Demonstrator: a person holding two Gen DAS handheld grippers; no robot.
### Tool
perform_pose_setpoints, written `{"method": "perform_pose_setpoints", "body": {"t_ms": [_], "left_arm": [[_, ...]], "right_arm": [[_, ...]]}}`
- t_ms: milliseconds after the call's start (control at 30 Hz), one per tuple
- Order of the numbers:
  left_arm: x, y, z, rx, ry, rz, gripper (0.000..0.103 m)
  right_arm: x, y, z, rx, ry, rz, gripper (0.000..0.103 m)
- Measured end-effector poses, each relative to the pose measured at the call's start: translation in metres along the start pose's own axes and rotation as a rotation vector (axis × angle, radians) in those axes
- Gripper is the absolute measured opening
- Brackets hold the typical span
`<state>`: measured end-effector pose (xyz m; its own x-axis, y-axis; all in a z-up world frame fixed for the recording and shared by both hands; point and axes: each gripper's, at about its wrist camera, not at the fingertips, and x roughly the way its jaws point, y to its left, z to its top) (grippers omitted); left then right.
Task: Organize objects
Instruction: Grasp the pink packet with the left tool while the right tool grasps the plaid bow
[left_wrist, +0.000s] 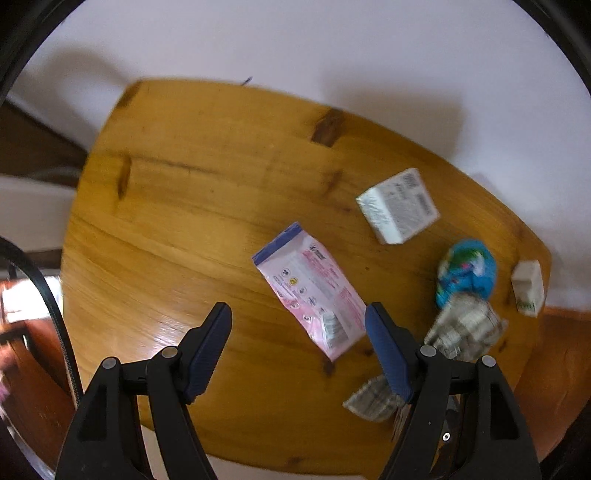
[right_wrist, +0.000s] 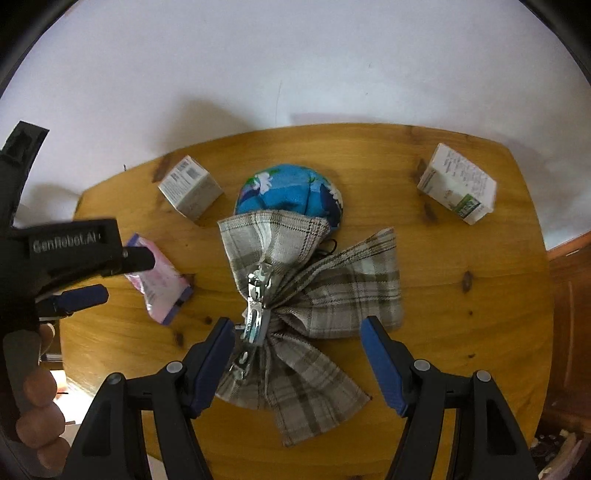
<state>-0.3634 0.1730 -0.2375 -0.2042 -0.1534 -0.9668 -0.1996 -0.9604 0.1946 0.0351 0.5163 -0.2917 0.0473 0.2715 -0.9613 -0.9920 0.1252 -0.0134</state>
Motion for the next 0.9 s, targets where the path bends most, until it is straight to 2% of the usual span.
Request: {"method": "perform_pose_setpoints", "body": {"t_ms": [167,433,500,600,667,767,900], "left_arm": [[0.015,0.005,0.002,-0.089,0.016,-0.051,0.078],[0.025,0.002,-0.003,-0.13,0.008,-0.036,0.076],[0.025,-0.001,-0.005,-0.124,0.007,-0.018,0.074],[0.024,-0.006,-0.009,-0.095,-0.003,0.013,0.07],[0.022,-0.01,-0.013,-0.067,-0.015,0.047,0.063],[0.019,-0.016,-0.019,-0.014,-0.038,0.096,0.047],[0.017,-0.019,-0.025,0.024,-0.047,0.08,0.041]], "right_arm": [[0.011,0.001,-0.001,0.017,0.024,-0.023,0.071],[0.022,0.002,-0.008,0.036,0.081,-0.038,0.07],[0.024,0.003,-0.011,0.035,0.089,-0.042,0.066],[0.022,0.007,-0.015,-0.006,0.08,-0.069,0.051],[0.019,0.009,-0.017,-0.019,0.082,-0.06,0.023],[0.016,0.006,-0.02,0.0,0.101,-0.034,0.02],[0.009,0.001,-0.028,0.008,0.089,-0.01,0.018]]}}
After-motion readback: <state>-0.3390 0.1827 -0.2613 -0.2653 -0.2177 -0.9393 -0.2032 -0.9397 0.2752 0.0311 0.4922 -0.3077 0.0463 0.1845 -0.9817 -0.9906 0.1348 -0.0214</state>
